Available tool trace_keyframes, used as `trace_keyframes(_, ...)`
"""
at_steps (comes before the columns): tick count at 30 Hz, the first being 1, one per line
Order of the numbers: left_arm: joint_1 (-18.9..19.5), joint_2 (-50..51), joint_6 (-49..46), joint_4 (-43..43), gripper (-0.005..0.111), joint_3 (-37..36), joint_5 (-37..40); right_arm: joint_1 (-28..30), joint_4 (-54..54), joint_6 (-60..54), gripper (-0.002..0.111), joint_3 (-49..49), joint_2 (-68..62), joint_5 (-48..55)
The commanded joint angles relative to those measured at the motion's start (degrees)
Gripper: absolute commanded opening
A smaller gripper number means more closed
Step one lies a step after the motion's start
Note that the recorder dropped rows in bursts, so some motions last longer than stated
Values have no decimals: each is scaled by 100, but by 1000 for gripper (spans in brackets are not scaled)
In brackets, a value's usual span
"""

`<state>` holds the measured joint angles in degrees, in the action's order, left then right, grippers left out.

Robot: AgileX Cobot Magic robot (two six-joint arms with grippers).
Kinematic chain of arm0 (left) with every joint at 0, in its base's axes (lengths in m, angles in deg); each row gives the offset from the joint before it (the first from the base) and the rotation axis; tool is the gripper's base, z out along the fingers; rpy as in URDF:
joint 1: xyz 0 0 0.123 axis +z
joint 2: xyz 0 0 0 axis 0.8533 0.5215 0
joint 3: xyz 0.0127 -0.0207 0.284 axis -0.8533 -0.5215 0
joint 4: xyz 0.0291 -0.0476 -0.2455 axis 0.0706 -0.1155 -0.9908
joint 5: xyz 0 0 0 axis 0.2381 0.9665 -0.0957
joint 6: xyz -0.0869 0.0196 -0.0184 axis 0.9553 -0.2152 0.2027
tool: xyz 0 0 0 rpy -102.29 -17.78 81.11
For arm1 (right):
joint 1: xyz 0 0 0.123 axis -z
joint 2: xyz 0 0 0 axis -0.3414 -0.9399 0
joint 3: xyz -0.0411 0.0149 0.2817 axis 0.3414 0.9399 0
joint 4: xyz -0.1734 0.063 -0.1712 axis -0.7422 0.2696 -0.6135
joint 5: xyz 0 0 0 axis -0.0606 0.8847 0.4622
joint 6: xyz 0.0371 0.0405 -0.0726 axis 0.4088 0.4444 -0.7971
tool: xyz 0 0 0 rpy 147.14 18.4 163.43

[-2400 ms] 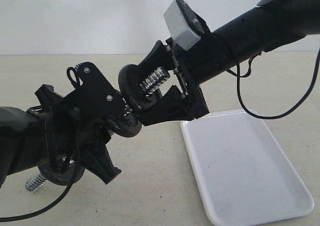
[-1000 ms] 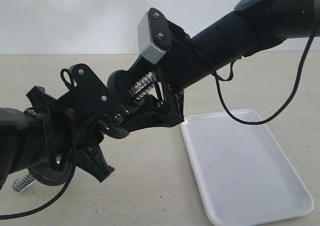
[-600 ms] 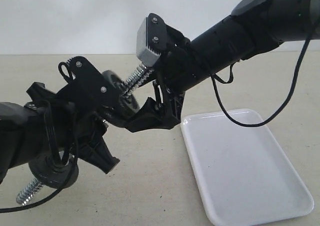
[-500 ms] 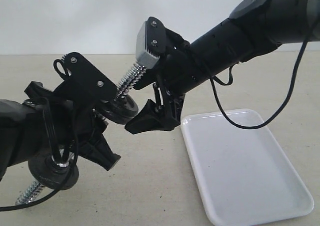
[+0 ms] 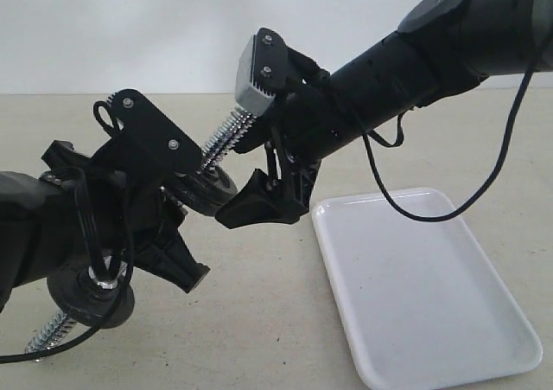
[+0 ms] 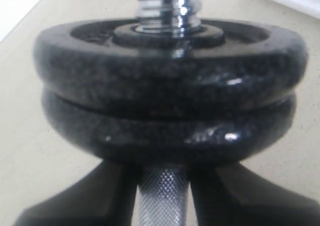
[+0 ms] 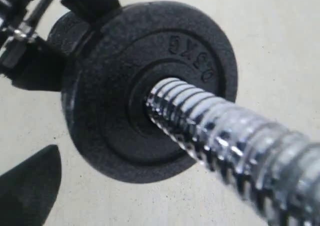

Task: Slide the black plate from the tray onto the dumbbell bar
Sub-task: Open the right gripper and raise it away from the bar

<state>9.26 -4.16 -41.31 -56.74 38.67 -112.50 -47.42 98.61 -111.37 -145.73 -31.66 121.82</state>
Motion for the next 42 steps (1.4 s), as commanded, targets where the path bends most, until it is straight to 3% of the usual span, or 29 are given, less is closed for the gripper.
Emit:
trace_keyframes(1, 15, -325, 170, 626, 4, 286, -460, -7, -71, 581, 90, -3, 34, -435)
trace_keyframes(4, 15, -325, 193, 629, 4, 286, -557, -7, -206, 857, 90, -3, 34, -721)
trace_keyframes(7, 15, -325, 193, 629, 4, 286, -732, -7, -335, 1041, 77, -3, 34, -851)
trace_keyframes(9, 15, -325, 223, 629, 4, 286, -904, -7, -516, 1141, 62, -3, 34, -851)
trace_keyframes(15, 15, -325, 389, 629, 4, 286, -1227, -7, -1152, 2071, 1, -3, 34, -851)
trace_keyframes(24, 15, -325, 1000, 629, 4, 286, -1431, 3, -3311, 4945, 0, -3, 34, -840)
trace_keyframes(28, 15, -325, 1082, 629, 4, 286, -1431, 3, -4369, 5599, 0, -3, 34, -318)
trace_keyframes(33, 40, -312, 1992, 629, 4, 286, -1480, 3, -5394, 7032, 0, -3, 53, -135)
trace_keyframes(35, 175, -312, 2475, 629, 4, 286, -1388, 3, -5681, 7467, 0, -3, 53, -71)
trace_keyframes(42, 687, -312, 2871, 563, 4, 286, -371, 3, -5795, 7801, 0, -3, 53, 81)
